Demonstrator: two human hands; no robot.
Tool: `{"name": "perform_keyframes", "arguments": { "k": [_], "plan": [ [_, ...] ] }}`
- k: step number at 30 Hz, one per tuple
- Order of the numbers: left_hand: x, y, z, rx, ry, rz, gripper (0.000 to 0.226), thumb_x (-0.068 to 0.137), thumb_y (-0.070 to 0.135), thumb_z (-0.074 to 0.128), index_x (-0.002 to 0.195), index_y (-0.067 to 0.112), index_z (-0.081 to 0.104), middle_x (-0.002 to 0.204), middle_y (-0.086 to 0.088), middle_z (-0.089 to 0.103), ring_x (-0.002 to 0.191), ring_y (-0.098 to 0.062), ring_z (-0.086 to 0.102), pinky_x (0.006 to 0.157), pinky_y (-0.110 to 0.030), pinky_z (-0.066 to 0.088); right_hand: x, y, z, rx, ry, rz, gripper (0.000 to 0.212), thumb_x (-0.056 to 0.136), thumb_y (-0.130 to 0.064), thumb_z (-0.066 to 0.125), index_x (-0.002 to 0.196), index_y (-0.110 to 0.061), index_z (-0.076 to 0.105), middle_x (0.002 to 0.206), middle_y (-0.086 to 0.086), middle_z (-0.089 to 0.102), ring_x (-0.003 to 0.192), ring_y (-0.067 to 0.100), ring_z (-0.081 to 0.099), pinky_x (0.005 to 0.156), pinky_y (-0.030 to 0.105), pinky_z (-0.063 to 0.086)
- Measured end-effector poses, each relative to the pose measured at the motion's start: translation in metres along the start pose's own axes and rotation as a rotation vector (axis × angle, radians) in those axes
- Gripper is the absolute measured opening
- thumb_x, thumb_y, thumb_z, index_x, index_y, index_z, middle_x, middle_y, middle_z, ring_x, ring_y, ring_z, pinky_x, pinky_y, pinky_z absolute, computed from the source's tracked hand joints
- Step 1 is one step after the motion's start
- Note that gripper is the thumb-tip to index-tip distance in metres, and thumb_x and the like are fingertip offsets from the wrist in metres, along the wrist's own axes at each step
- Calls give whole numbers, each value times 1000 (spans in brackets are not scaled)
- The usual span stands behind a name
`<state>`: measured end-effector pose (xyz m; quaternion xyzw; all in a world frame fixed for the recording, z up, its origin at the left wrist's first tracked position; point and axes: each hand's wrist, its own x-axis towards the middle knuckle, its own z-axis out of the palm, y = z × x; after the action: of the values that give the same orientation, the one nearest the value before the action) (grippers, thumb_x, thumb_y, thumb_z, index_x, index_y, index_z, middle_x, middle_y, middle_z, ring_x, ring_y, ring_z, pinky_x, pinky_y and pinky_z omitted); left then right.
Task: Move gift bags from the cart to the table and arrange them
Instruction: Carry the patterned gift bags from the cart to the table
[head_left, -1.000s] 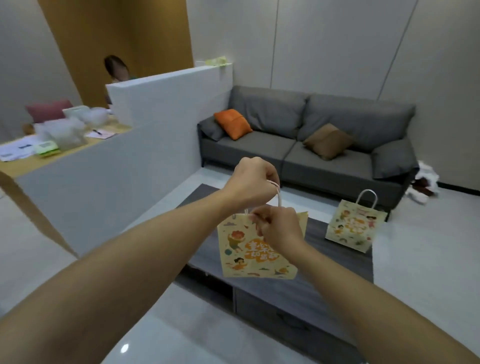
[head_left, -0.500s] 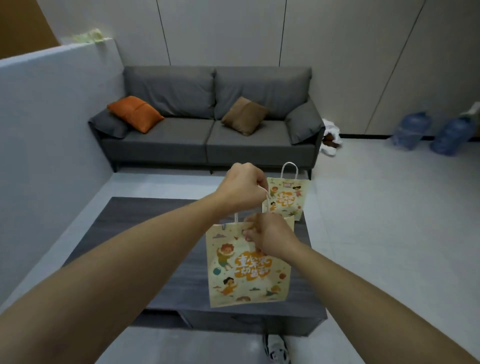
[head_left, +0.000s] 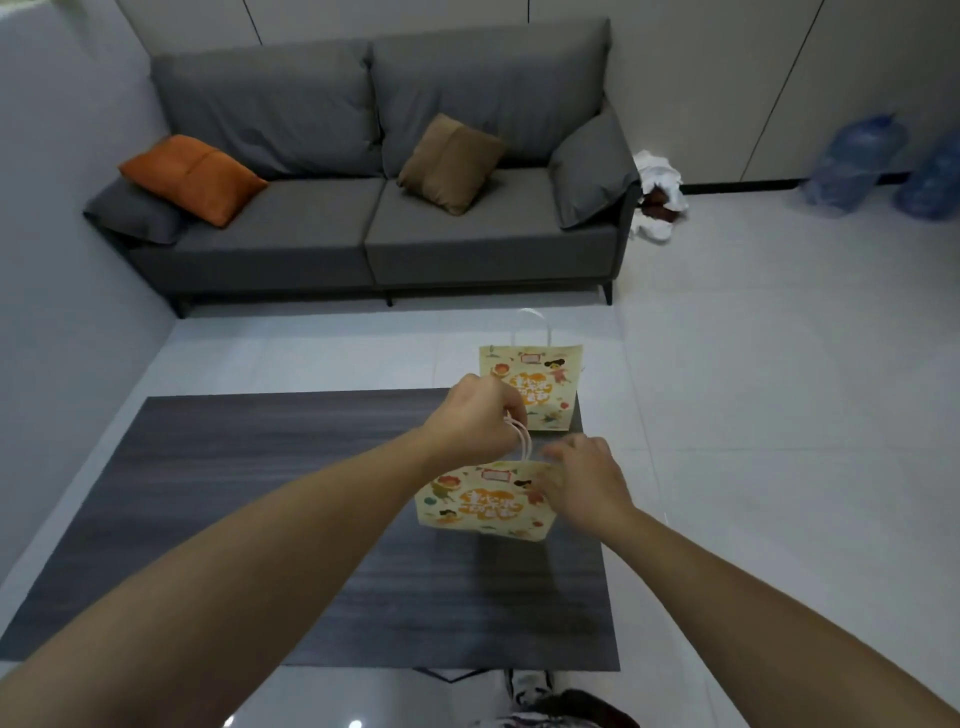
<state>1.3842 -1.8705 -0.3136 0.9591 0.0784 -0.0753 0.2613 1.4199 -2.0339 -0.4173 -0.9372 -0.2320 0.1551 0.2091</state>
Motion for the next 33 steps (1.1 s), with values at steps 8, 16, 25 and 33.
{"name": "perform_keyframes", "arguments": {
  "k": [8, 16, 25, 33],
  "plan": [
    [103, -19, 17, -24, 12, -55, 16, 86, 9, 66, 90, 20, 77, 72, 17, 58, 73, -8, 58, 57, -17, 45, 89, 51, 4, 141, -22, 97, 22, 99, -25, 59, 110, -20, 77, 106, 2, 74, 93, 22, 69, 80, 39, 59],
    [183, -40, 52, -69, -14, -58, 12, 90, 13, 67, 94, 19, 77, 95, 3, 70, 87, -14, 65, 69, -25, 54, 168, 92, 20, 101, -60, 137, 25, 101, -23, 57, 119, -15, 73, 106, 6, 73, 88, 21, 66, 72, 26, 52],
    [219, -59, 80, -97, -20, -102, 19, 90, 11, 63, 96, 19, 78, 95, 2, 74, 90, -16, 64, 74, -25, 49, 207, 110, 40, 88, -59, 199, 22, 100, -18, 58, 110, -13, 77, 102, 7, 74, 83, 21, 63, 63, 23, 44],
    [243, -49, 70, -106, -28, -93, 23, 91, 6, 59, 98, 18, 77, 90, 1, 69, 67, -11, 59, 59, -30, 58, 224, 115, 28, 119, -15, 217, 21, 99, -17, 60, 111, -14, 77, 104, 5, 75, 89, 21, 66, 70, 20, 39]
  ]
}}
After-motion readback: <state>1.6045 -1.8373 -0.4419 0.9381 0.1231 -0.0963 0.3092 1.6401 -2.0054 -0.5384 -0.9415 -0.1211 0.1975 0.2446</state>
